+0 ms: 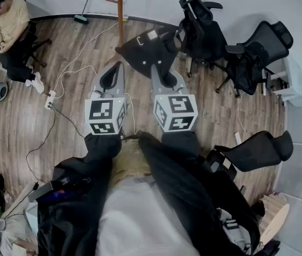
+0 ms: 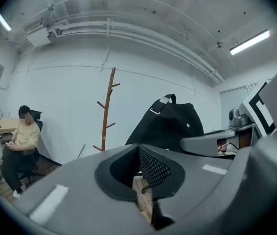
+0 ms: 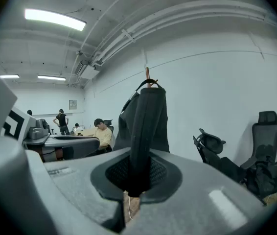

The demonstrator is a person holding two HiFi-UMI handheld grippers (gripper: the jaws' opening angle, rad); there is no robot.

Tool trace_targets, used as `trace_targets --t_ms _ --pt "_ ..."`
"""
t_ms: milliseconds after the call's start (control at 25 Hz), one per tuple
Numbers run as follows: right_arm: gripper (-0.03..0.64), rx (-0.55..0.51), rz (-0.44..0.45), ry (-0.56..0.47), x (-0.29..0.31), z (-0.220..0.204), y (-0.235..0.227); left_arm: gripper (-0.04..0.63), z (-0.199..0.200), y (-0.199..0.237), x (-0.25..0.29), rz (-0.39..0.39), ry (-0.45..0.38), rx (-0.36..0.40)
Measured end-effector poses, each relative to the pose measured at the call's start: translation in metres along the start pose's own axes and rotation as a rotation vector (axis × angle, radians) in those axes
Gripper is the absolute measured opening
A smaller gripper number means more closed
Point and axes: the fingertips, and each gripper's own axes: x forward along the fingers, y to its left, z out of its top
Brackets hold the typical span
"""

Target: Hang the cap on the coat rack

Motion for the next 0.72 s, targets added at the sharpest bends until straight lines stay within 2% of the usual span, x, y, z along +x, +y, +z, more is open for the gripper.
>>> trace_targets --t_ms 440,720 --pt "0.014 0.002 0.004 0.014 -0.001 -0.017 0.003 0.0 -0.016 0.003 -0.005 0.001 0.018 -0.013" --pt "0.015 0.019 -0.032 0.047 0.007 -0.031 0.002 0.0 -0.03 0.033 -0.02 0.044 0.041 -0.043"
